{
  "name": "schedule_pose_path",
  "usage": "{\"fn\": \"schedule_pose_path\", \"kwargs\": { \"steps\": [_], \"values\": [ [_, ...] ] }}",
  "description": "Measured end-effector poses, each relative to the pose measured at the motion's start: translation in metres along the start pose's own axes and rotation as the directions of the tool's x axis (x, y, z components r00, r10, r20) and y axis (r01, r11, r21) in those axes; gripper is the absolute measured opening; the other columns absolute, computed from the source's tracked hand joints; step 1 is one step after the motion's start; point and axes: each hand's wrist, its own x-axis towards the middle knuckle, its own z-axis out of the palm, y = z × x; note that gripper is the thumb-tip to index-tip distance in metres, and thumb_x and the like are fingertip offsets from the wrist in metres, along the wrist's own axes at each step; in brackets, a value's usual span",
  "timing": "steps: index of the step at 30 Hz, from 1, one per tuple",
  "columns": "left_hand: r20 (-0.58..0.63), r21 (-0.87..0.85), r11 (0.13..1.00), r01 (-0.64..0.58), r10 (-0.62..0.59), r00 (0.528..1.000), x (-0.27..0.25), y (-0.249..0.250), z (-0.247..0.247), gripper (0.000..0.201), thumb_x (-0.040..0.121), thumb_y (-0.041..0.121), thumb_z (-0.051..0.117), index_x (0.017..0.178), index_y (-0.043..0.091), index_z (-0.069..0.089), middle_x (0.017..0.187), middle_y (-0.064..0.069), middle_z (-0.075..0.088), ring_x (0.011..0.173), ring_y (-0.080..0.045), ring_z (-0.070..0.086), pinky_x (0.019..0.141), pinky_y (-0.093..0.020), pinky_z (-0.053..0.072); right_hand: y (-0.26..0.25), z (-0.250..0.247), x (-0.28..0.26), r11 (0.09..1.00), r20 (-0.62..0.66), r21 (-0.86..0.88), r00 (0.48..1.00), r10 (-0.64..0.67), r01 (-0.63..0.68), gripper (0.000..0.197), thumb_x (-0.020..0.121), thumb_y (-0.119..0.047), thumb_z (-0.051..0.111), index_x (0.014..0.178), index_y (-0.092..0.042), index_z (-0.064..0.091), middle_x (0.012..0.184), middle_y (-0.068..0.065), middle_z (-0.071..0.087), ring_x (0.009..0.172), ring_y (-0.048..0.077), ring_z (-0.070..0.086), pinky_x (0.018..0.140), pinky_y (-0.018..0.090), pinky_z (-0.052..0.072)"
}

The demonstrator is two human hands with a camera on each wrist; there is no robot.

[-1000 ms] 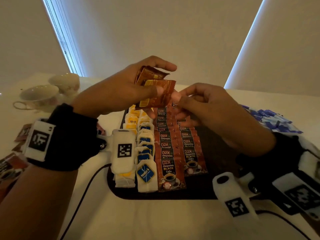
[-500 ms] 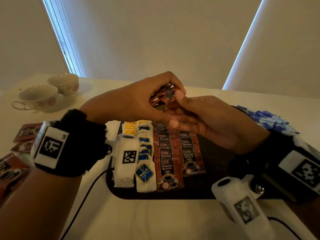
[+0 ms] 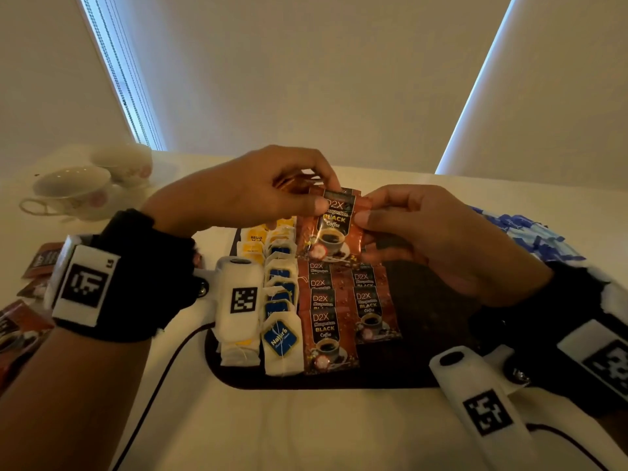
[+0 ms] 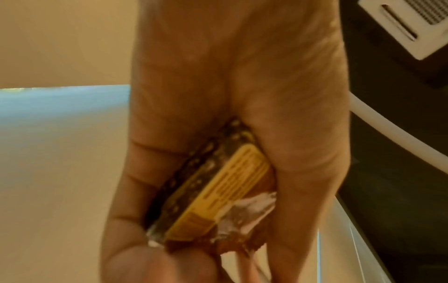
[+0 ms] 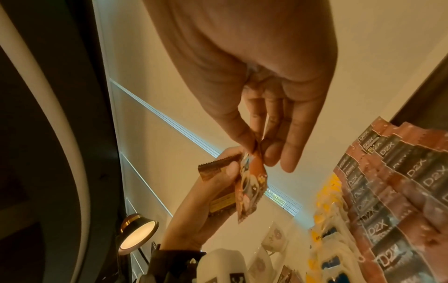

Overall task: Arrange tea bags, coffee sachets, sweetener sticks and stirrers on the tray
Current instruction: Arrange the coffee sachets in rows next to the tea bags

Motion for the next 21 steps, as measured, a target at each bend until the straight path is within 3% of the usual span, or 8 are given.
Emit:
{"fn": "schedule_pose_path", "kwargs": {
  "steps": [5, 6, 9, 12, 15, 17, 21],
  "values": [
    [-0.013, -0.026, 0.999, -0.035, 0.035, 0.999, 0.001, 0.003, 0.006, 0.022, 0.083, 0.028, 0.058, 0.105, 0.022, 0.057, 0.095, 0.008, 0.064, 0.082, -0.013, 0.065, 0.063, -0.034, 0.058, 0.004, -0.002, -0.004, 0.999, -0.004, -0.049, 1.000, -0.016, 0.016, 0.011, 0.078, -0.010, 0.068, 0.088, -0.009, 0.063, 0.090, 0.008, 0.073, 0.081, 0.018, 0.072, 0.062, 0.022, 0.058],
    [-0.007, -0.035, 0.999, -0.040, 0.040, 0.999, 0.002, 0.005, 0.008, 0.020, 0.085, 0.026, 0.059, 0.104, 0.021, 0.057, 0.096, 0.007, 0.064, 0.084, -0.014, 0.066, 0.063, -0.033, 0.058, 0.006, -0.003, -0.005, 0.996, -0.012, -0.086, 1.000, -0.022, 0.021, 0.012, 0.076, -0.011, 0.069, 0.086, -0.009, 0.064, 0.090, 0.008, 0.073, 0.081, 0.018, 0.071, 0.064, 0.024, 0.059],
    [0.019, -0.013, 0.999, -0.053, 0.053, 0.998, 0.002, 0.009, 0.010, 0.021, 0.087, 0.020, 0.065, 0.107, 0.019, 0.058, 0.093, 0.010, 0.064, 0.081, -0.002, 0.064, 0.064, -0.013, 0.051, 0.011, -0.013, -0.010, 0.978, -0.031, -0.208, 1.000, 0.005, -0.012, 0.016, 0.074, -0.012, 0.071, 0.089, -0.007, 0.066, 0.086, 0.006, 0.073, 0.078, 0.014, 0.071, 0.066, 0.025, 0.059],
    [-0.046, 0.019, 1.000, 0.002, -0.002, 0.999, 0.000, 0.010, 0.005, 0.035, 0.080, 0.034, 0.067, 0.111, 0.021, 0.058, 0.087, 0.004, 0.065, 0.071, -0.004, 0.063, 0.061, -0.019, 0.054, 0.020, -0.031, -0.016, 0.924, -0.008, -0.351, 0.988, 0.156, -0.149, 0.016, 0.073, -0.013, 0.072, 0.088, -0.013, 0.067, 0.082, 0.001, 0.073, 0.073, 0.009, 0.070, 0.059, 0.018, 0.056],
    [-0.076, 0.014, 0.999, 0.045, -0.044, 0.996, -0.004, 0.010, -0.001, 0.045, 0.073, 0.038, 0.062, 0.115, 0.023, 0.058, 0.087, 0.004, 0.066, 0.078, -0.007, 0.065, 0.067, -0.027, 0.056, 0.036, -0.044, -0.020, 0.821, 0.031, -0.472, 0.925, 0.378, -0.320, 0.024, 0.076, -0.011, 0.071, 0.098, -0.017, 0.064, 0.089, 0.000, 0.070, 0.077, 0.011, 0.068, 0.060, 0.018, 0.052],
    [-0.073, 0.002, 0.999, 0.048, -0.048, 0.996, -0.004, 0.011, -0.002, 0.046, 0.072, 0.038, 0.063, 0.115, 0.024, 0.057, 0.086, 0.004, 0.066, 0.076, -0.006, 0.064, 0.068, -0.023, 0.055, 0.047, -0.045, -0.020, 0.772, 0.023, -0.497, 0.884, 0.468, -0.396, 0.034, 0.075, -0.009, 0.072, 0.106, -0.016, 0.060, 0.095, 0.002, 0.067, 0.083, 0.016, 0.067, 0.063, 0.022, 0.052],
    [-0.052, 0.017, 0.998, 0.065, -0.064, 0.997, -0.001, 0.010, 0.000, 0.047, 0.069, 0.042, 0.064, 0.114, 0.029, 0.057, 0.084, 0.007, 0.066, 0.076, -0.001, 0.063, 0.065, -0.009, 0.049, 0.060, -0.035, -0.017, 0.742, 0.017, -0.534, 0.872, 0.490, -0.406, 0.050, 0.072, -0.007, 0.076, 0.114, -0.017, 0.050, 0.091, 0.002, 0.064, 0.075, 0.015, 0.067, 0.059, 0.023, 0.051]
  ]
}}
